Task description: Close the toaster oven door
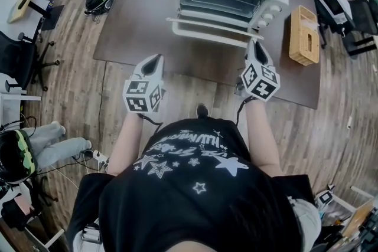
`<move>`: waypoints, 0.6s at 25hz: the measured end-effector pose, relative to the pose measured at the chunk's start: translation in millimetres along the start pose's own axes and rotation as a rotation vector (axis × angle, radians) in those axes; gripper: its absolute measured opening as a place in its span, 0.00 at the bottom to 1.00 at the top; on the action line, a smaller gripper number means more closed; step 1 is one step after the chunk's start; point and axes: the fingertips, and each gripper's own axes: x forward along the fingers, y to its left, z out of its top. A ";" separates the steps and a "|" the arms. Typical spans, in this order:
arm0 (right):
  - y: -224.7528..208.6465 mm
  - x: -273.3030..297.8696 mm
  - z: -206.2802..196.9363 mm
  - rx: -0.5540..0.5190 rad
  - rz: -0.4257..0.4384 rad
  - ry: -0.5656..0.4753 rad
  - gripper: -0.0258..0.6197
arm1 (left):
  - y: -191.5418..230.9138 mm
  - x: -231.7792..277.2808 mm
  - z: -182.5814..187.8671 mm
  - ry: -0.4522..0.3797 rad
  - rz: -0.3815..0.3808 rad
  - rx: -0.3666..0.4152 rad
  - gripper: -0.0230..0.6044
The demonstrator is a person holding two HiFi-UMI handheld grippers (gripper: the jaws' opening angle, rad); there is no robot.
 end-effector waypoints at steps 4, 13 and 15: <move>-2.9 4.3 11.6 0.032 0.019 -0.037 0.15 | -5.1 5.1 3.5 -0.003 0.002 0.004 0.05; -3.5 14.0 29.9 0.043 0.043 -0.071 0.15 | -4.5 14.0 10.3 -0.013 0.018 -0.001 0.05; -4.0 16.8 33.4 0.047 0.046 -0.072 0.15 | -3.7 17.3 11.2 -0.014 0.021 -0.004 0.05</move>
